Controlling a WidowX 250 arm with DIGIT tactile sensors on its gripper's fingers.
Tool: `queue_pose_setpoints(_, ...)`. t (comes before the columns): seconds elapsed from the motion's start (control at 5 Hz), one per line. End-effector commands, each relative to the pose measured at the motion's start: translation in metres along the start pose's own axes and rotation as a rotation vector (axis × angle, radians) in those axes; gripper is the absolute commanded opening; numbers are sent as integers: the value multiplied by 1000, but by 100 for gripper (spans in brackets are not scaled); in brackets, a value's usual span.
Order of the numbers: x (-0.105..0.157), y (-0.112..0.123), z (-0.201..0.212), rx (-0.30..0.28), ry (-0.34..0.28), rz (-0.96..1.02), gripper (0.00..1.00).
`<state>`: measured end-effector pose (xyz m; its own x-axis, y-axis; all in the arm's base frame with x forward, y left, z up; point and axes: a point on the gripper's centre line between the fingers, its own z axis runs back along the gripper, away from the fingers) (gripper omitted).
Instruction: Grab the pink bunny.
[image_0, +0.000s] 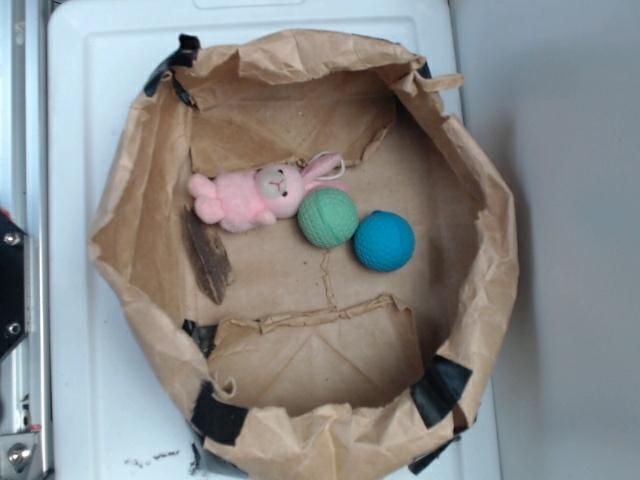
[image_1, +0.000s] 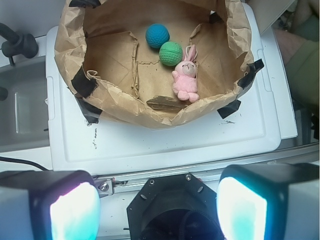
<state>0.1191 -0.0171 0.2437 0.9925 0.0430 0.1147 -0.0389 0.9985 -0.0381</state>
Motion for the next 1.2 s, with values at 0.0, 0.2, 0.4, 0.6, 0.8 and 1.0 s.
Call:
queue_pose_setpoints(0.0,0,0,0,0,0,0,100)
queue_pose_setpoints(0.2,37,-11,-24,20,-35,16,100)
queue_pose_setpoints(0.4,37,-11,-24,20,-35,16,100)
queue_pose_setpoints(0.6,37,-11,-24,20,-35,16,100)
queue_pose_setpoints(0.8,37,-11,-24,20,-35,16,100)
queue_pose_setpoints(1.0,37,-11,-24,20,-35,16,100)
